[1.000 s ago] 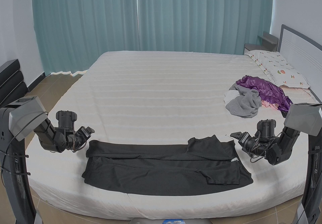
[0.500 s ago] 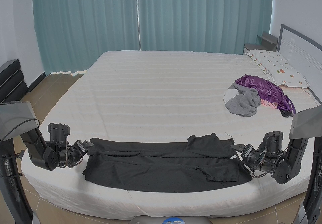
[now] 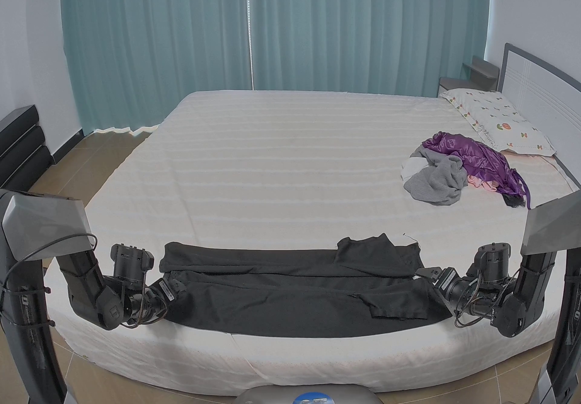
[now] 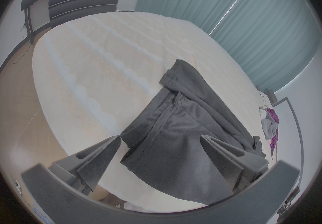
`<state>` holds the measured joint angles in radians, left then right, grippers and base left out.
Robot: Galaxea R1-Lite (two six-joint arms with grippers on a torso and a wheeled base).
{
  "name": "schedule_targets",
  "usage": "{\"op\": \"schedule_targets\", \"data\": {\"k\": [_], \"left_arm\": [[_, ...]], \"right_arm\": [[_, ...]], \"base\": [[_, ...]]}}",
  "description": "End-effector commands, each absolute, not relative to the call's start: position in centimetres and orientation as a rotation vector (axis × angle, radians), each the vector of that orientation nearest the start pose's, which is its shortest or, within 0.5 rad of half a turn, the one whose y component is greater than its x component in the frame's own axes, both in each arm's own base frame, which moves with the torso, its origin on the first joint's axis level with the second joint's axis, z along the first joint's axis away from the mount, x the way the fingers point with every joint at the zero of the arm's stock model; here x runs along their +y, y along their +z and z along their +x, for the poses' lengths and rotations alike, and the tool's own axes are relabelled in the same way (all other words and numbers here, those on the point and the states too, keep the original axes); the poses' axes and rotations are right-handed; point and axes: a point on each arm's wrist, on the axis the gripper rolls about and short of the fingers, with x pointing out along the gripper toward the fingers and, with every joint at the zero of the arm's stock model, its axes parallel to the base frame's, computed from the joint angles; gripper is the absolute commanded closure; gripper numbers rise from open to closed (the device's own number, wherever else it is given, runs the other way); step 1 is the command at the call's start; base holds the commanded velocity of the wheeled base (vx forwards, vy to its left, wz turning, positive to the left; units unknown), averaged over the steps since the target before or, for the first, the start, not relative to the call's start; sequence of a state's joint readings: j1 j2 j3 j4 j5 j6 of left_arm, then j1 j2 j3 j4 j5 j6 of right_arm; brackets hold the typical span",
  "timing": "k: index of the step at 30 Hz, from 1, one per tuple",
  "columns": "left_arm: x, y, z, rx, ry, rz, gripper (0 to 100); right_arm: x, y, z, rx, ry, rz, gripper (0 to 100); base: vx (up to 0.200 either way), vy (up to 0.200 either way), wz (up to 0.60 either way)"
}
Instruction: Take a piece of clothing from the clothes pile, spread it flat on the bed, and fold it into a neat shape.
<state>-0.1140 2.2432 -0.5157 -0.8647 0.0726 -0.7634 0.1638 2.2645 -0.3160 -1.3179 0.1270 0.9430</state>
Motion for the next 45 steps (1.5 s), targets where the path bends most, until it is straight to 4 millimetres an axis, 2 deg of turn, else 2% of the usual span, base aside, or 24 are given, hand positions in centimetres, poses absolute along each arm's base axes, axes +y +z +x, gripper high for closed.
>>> {"op": "schedule_targets", "data": {"k": [1, 3, 4, 14, 20, 36, 37, 41, 45], "left_arm": [[-3.4, -3.6, 29.8, 0.853, 0.299, -0.625, 0], [-3.4, -3.6, 29.9, 0.848, 0.301, -0.625, 0], [-3.4, -3.6, 29.9, 0.848, 0.301, -0.625, 100], [-2.8, -4.0, 29.5, 0.834, 0.385, -0.592, 100], [-2.5, -4.0, 28.1, 0.861, 0.416, -0.574, 100], [-2.2, -3.7, 27.7, 0.862, 0.42, -0.566, 100], [-2.2, -3.7, 27.7, 0.862, 0.42, -0.566, 0], [-2.2, -3.5, 27.7, 0.853, 0.417, -0.569, 0], [-1.4, -0.5, 28.5, 0.749, 0.385, -0.623, 0]], "right_arm": [[4.8, -2.1, 27.5, 0.722, -0.041, 0.892, 0], [4.8, -2.1, 27.5, 0.723, -0.042, 0.892, 0], [4.8, -2.1, 27.5, 0.723, -0.042, 0.892, 0], [4.5, -1.7, 26.0, 0.743, -0.065, 0.877, 0], [4.4, -1.5, 25.9, 0.739, -0.064, 0.875, 0], [4.4, -1.7, 25.9, 0.745, -0.065, 0.872, 0], [4.4, -1.7, 26.0, 0.743, -0.066, 0.873, 0], [4.4, -1.8, 26.0, 0.746, -0.068, 0.873, 0], [4.4, -1.8, 26.1, 0.744, -0.063, 0.874, 0]], "base": [[0.0, 0.0, 0.0], [0.0, 0.0, 0.0], [0.0, 0.0, 0.0], [0.0, 0.0, 0.0], [0.0, 0.0, 0.0], [0.0, 0.0, 0.0], [0.0, 0.0, 0.0], [0.0, 0.0, 0.0], [0.0, 0.0, 0.0]]}}
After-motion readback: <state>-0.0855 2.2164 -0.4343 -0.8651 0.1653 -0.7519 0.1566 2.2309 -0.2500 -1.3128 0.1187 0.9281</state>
